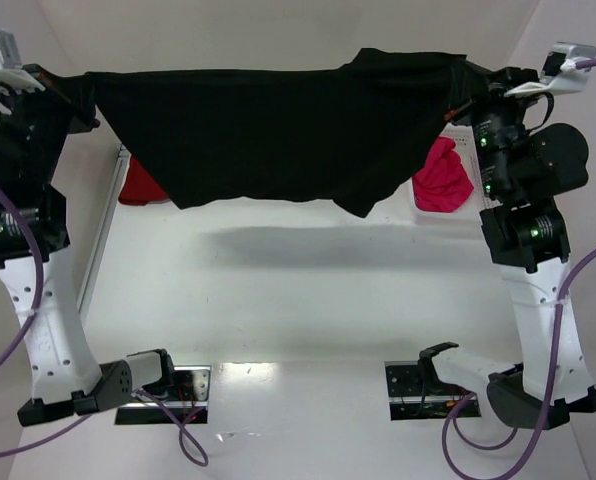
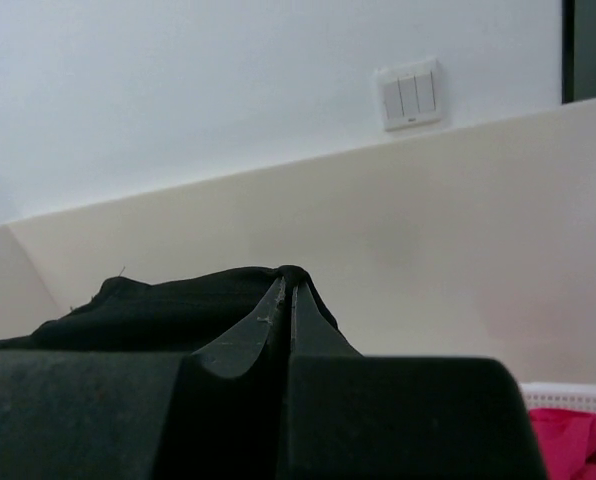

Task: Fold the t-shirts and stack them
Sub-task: Flatten out the tshirt

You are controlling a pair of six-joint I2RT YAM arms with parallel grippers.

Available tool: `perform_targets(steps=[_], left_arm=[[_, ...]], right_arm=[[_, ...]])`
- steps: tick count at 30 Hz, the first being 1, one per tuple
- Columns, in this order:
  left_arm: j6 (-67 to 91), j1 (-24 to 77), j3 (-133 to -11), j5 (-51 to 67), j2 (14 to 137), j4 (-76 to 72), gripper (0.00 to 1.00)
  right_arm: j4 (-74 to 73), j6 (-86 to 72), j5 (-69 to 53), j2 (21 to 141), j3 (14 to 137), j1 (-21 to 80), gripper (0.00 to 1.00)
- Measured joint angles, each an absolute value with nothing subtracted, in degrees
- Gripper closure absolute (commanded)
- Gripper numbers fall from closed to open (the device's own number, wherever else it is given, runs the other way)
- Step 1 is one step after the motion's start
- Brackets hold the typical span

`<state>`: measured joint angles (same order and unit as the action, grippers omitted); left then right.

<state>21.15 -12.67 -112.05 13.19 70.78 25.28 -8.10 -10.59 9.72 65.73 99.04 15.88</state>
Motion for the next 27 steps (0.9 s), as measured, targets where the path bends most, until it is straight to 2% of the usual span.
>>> perform_targets(steps=[7, 17, 22, 25, 27], left_arm=[[23.1, -12.6, -101.6, 13.3, 70.6, 18.5, 1.00], [24.2, -12.6, -99.0, 12.9, 89.4, 17.7, 1.00], [24.2, -12.1, -114.2, 13.8, 101.9, 19.8, 1.00], [23.6, -11.1, -129.4, 13.8, 108.8, 23.2, 1.00], [22.6, -10.6, -144.0, 13.8, 113.8, 27.9, 1.00]], right_arm=[[-5.1, -10.4, 9.8, 70.7, 96.1, 15.9, 1.00], [-6.0, -10.4, 10.0, 83.0, 89.9, 15.6, 1.00], [-6.2, -10.3, 10.3, 93.4, 101.3, 15.1, 1.00], [-6.7, -9.5, 10.5, 97.2, 108.8, 14.9, 1.00], [-7.0, -8.8, 10.9, 97.9, 112.7, 14.9, 1.00]])
